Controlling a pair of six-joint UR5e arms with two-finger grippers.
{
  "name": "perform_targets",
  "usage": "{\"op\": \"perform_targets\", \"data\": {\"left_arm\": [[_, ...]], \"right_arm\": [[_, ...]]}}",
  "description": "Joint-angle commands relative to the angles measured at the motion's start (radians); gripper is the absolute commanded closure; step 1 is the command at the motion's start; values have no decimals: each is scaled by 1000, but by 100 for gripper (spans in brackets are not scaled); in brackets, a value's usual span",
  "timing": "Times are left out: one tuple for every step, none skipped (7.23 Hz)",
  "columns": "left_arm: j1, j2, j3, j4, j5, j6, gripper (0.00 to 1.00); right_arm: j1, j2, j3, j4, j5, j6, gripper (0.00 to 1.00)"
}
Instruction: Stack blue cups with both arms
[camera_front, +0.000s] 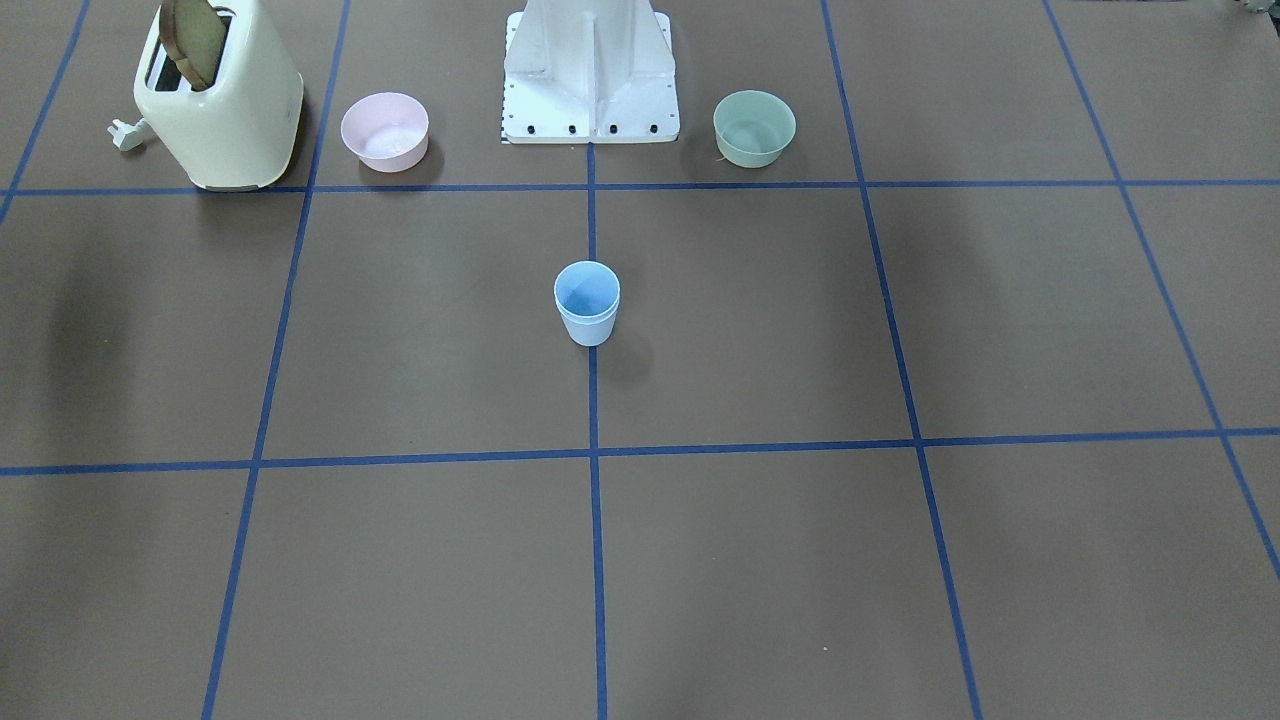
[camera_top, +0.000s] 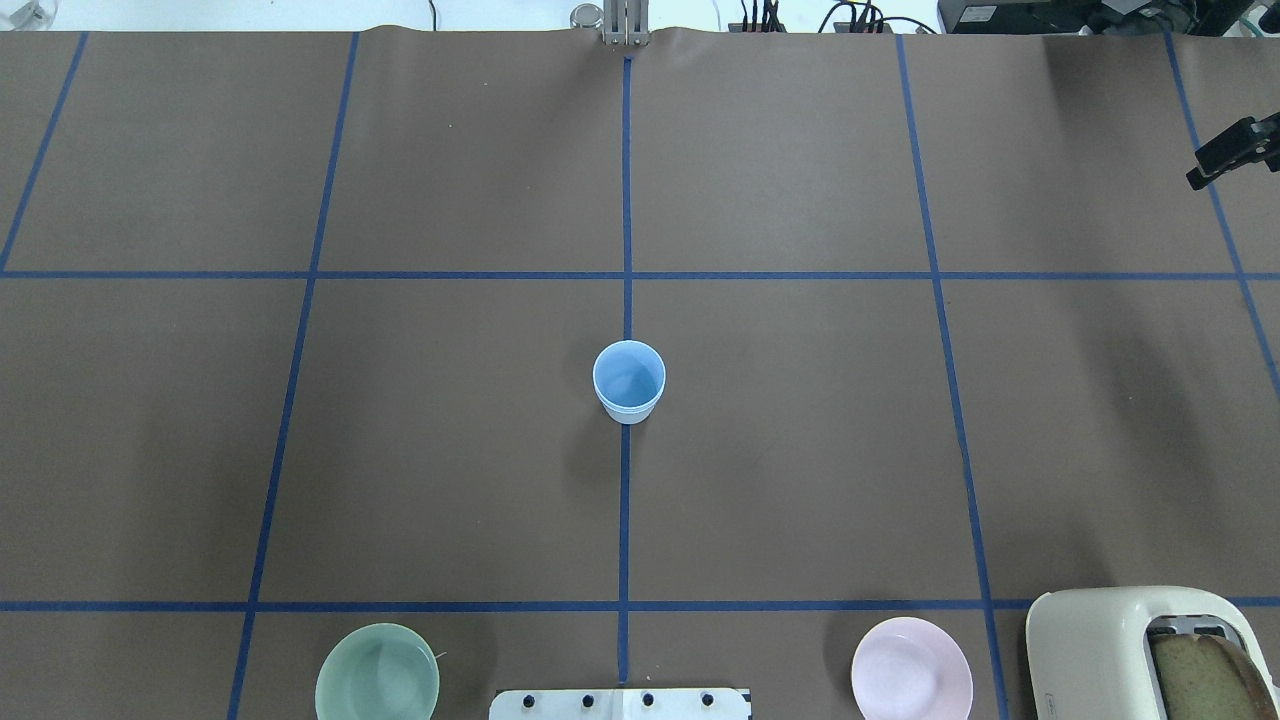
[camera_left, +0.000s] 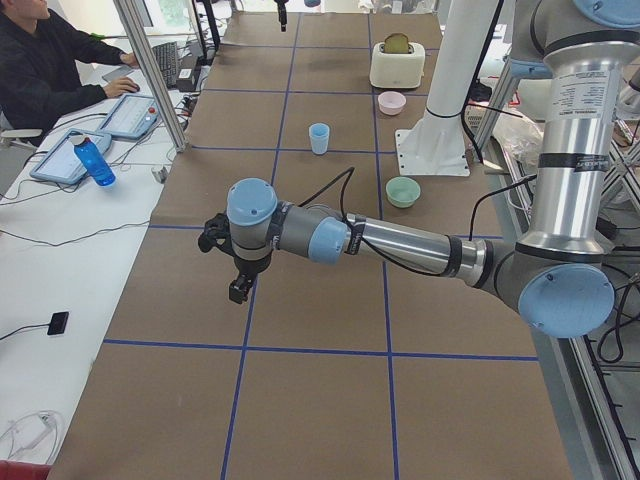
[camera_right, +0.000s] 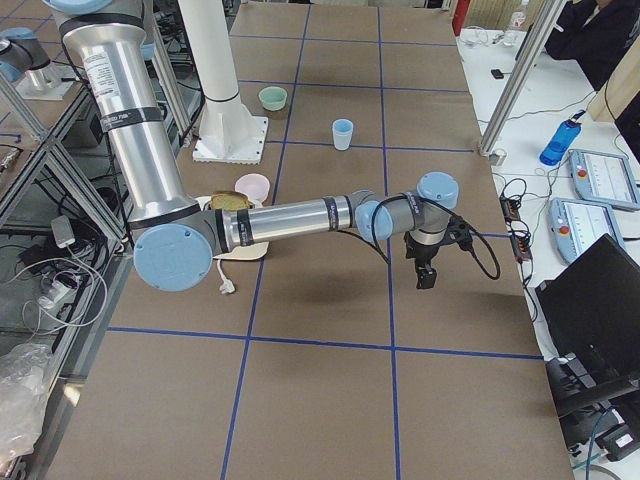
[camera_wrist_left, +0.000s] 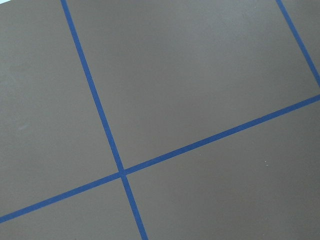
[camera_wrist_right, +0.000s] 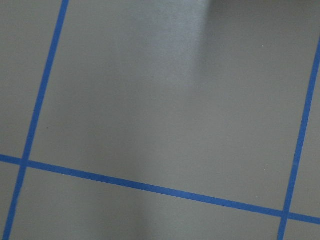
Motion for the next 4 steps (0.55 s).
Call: {"op": "perform_targets", "data": {"left_arm": [[-1, -1, -1, 0, 1, 0, 3], [-3, -1, -3, 0, 0, 0, 3], [-3, -1, -3, 0, 1, 0, 3], [-3, -1, -3, 0, 1, 0, 3]], "right_arm": [[5, -4, -3, 38, -5, -2, 0], [5, -12, -1, 40, 0, -3, 0], [5, -12, -1, 40, -3, -3, 0], [5, -12, -3, 40, -5, -3, 0]]}}
